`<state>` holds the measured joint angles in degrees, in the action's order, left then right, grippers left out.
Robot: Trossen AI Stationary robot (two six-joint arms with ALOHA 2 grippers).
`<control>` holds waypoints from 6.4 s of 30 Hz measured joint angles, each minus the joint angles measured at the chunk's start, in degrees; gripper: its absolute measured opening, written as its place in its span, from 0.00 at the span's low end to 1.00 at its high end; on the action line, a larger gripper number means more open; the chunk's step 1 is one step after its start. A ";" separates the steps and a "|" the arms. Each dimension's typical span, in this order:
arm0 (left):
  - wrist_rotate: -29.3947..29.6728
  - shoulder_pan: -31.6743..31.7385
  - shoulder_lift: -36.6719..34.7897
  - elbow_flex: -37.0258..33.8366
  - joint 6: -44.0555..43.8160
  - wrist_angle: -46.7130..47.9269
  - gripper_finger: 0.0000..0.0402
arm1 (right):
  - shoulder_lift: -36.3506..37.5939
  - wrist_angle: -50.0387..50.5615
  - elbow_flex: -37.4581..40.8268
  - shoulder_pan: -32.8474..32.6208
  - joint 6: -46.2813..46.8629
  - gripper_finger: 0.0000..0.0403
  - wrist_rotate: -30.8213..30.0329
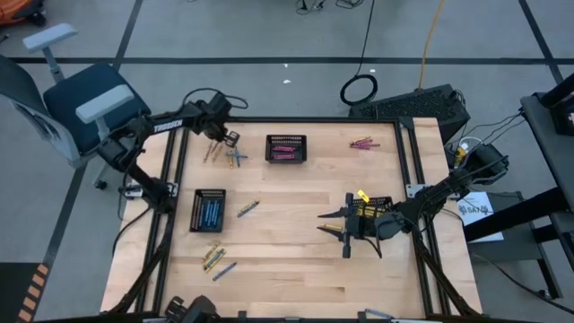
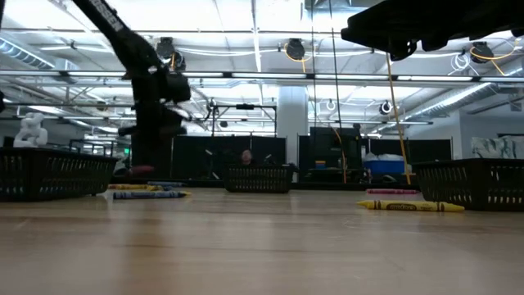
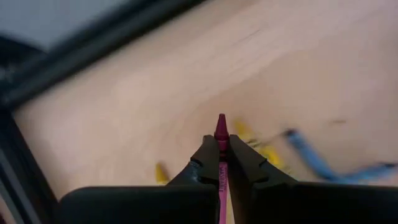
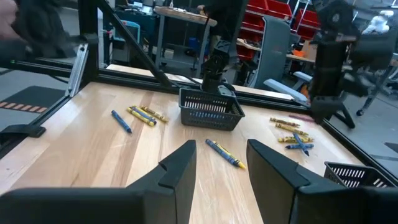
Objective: Sort crayons
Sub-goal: Put the red crayon into the top black bin, then put the blue crayon into the bottom left black bin
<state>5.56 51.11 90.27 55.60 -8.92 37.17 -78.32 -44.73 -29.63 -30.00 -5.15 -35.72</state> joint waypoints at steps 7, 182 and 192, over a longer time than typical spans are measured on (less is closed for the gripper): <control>0.51 -8.55 -6.63 4.89 6.95 -0.31 0.01 | 0.00 -1.05 0.00 0.00 -1.96 0.32 -0.13; 58.29 -81.94 -25.37 -24.12 -14.52 -31.98 0.28 | -36.47 90.23 -49.72 -30.77 67.30 0.38 36.62; 58.27 -81.94 -25.37 -24.12 -14.46 -31.94 0.28 | -36.76 96.55 -49.55 -30.86 65.90 0.10 35.80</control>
<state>63.83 -30.83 64.90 31.48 -23.39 5.23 -115.09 51.82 -79.18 -60.86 60.75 0.08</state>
